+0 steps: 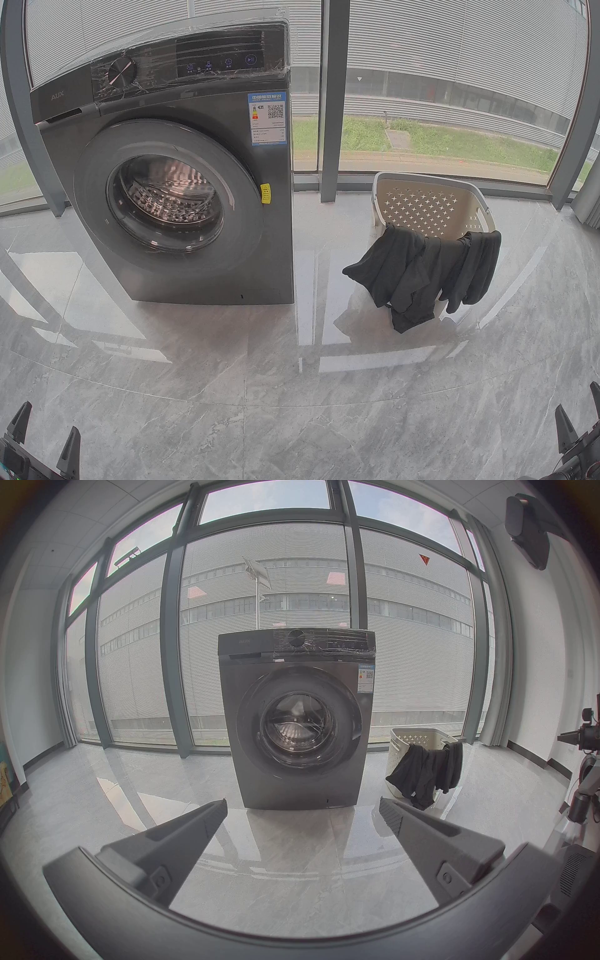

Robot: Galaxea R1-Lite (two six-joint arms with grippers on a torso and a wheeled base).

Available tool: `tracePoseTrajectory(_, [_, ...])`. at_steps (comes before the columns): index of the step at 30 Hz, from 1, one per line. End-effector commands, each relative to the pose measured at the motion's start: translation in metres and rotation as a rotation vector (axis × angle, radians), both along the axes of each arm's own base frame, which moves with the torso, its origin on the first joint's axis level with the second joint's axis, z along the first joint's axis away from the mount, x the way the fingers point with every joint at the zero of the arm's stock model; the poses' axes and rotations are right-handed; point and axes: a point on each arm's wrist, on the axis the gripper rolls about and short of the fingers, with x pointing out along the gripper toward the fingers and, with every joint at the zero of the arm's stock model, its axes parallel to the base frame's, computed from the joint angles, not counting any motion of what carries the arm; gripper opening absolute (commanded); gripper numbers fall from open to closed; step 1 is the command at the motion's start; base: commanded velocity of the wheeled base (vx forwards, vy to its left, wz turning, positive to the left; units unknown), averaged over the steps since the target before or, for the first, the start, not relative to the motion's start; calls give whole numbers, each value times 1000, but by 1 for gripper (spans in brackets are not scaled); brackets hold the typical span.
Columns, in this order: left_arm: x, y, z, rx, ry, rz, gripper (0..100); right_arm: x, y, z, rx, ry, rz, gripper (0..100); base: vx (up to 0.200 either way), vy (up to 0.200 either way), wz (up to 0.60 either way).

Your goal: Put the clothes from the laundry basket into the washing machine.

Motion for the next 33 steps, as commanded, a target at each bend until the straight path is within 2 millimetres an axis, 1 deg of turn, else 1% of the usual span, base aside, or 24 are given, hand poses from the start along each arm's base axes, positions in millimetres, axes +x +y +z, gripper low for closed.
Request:
tracePoseTrajectory(1, [0,0,-5,0,-1,0,100,0,0,-5,0,1,1,100,0,0,0])
tracePoseTrajectory(28, [0,0,-5,5,1,3,100,0,0,-5,0,1,1,100,0,0,0])
tracePoseTrajectory(33, [0,0,-5,0,-1,2,100,0,0,-5,0,1,1,100,200,0,0])
